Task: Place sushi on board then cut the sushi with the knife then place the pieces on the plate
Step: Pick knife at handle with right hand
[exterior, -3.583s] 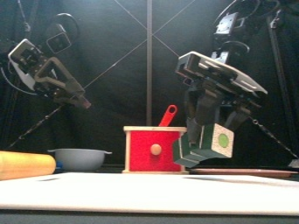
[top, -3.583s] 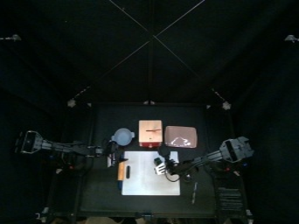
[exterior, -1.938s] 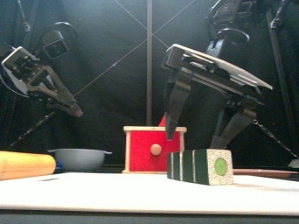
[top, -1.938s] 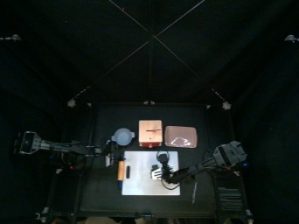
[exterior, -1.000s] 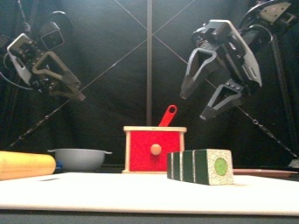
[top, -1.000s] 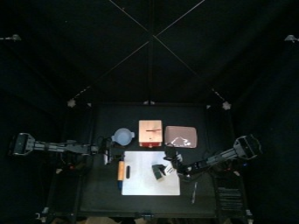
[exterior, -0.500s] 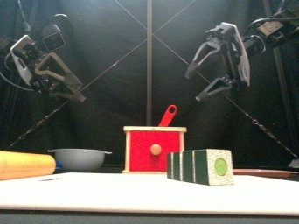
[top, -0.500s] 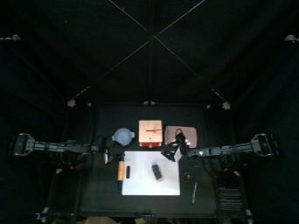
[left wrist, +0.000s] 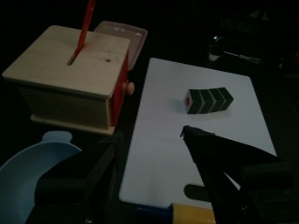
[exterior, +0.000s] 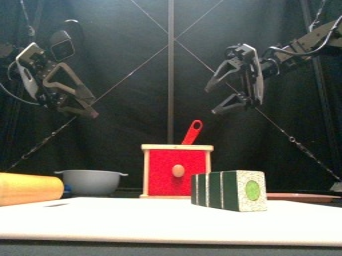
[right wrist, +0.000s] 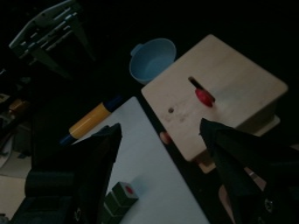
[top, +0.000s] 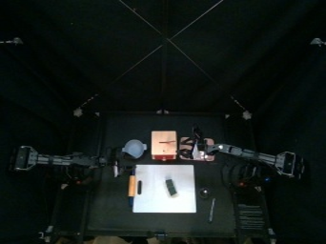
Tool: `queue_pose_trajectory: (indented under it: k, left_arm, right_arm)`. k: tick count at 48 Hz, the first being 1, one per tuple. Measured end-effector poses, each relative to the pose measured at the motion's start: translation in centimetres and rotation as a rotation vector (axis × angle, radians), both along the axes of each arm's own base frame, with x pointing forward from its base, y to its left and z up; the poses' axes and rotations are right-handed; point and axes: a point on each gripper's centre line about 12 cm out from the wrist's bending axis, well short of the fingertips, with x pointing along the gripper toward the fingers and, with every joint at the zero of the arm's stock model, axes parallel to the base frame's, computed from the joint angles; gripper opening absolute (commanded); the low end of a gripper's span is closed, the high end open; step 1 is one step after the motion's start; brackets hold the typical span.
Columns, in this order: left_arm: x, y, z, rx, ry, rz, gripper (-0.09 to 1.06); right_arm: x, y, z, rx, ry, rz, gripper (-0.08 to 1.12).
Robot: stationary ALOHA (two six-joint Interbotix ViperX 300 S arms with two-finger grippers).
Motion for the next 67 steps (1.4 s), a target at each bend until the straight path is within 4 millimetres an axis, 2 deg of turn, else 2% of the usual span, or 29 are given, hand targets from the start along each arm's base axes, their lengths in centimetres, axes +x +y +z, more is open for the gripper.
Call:
queue_pose_trajectory:
  k: [10, 25, 38, 48, 58, 67]
  left_arm:
    - [-0.1, 0.2, -0.1, 0.000, 0.002, 0.009, 0.91]
    - [-0.3, 0.5, -0.4, -0.001, 0.011, 0.021, 0.91]
    - [-0.5, 0.5, -0.6, -0.003, 0.017, 0.024, 0.91]
    - [-0.5, 0.5, -0.7, -0.004, 0.020, 0.025, 0.91]
    - [-0.5, 0.5, -0.8, -0.004, 0.021, 0.027, 0.91]
    - [-0.7, 0.5, -1.1, -0.005, 0.030, 0.028, 0.91]
  right_arm:
    - [0.8, -2.6, 1.1, -0.049, 0.033, 0.078, 1.00]
    - [2.8, -4.9, 0.3, -0.076, 0.118, 0.178, 1.00]
    - [2.4, -6.8, 0.2, -0.092, 0.198, 0.192, 1.00]
    - [2.6, -7.2, -0.4, -0.111, 0.343, 0.226, 1.00]
    - [4.3, -6.8, 0.6, -0.161, 0.375, 0.280, 1.00]
    - [6.1, -5.7, -0.3, -0.179, 0.419, 0.362, 1.00]
